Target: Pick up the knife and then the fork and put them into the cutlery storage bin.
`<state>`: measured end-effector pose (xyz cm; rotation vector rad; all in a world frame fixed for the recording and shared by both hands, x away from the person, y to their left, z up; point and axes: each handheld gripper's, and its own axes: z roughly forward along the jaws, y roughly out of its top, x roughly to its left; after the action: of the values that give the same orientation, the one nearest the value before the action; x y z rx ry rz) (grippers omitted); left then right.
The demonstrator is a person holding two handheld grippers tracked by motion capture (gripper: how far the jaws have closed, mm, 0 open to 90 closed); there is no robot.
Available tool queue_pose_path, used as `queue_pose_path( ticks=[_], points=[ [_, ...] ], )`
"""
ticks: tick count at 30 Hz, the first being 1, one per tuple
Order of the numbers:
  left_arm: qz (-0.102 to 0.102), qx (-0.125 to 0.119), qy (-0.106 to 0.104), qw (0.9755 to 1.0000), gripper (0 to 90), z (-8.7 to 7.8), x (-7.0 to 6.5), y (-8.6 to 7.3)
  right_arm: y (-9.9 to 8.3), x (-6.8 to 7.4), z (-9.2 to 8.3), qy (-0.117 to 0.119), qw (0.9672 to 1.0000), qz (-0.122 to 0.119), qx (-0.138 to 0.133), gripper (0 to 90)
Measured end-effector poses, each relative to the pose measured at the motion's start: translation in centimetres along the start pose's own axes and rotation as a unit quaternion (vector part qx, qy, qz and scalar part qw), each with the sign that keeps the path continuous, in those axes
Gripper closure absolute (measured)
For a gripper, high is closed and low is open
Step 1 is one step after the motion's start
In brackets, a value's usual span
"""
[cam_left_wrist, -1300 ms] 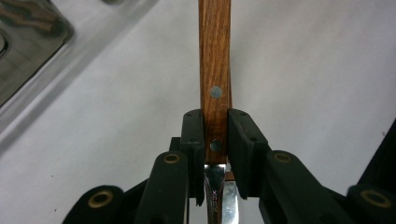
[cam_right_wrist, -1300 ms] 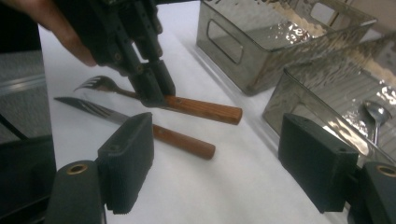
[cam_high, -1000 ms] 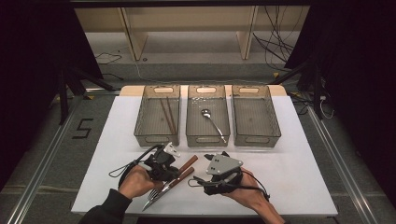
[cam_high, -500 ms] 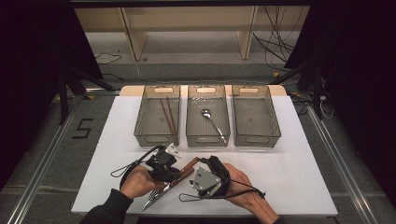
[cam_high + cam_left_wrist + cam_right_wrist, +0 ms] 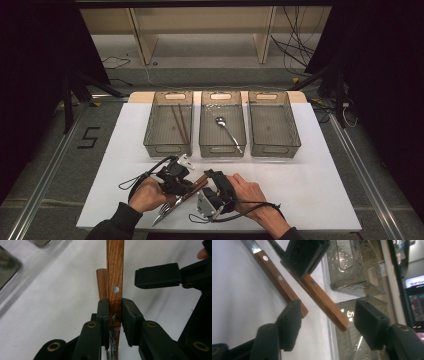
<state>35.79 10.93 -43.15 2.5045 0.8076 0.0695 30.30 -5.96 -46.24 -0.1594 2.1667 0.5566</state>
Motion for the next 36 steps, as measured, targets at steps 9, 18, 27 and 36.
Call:
queue_pose_path(
  ticks=[9, 18, 27, 36],
  points=[
    [0.005, 0.005, -0.003, 1.0000, 76.7, 0.0, 0.0, 0.0, 0.4, 0.8, 0.6, -0.033, 0.9977, -0.059, 0.011, 49.3],
    [0.007, 0.007, -0.005, 0.9999, 76.7, -0.1, -0.1, 0.1, 0.8, 1.2, 1.0, -0.037, 0.9937, -0.105, 0.007, 55.0],
    [0.009, 0.009, -0.010, 0.9999, 76.7, -0.3, -0.1, 0.2, 1.0, 1.6, 1.2, -0.035, 0.9910, -0.128, 0.016, 59.4],
    [0.010, 0.018, -0.018, 0.9996, 76.7, -0.3, -0.1, 0.3, 0.8, 1.8, 1.2, -0.040, 0.9865, -0.158, 0.017, 67.9]
  ],
)
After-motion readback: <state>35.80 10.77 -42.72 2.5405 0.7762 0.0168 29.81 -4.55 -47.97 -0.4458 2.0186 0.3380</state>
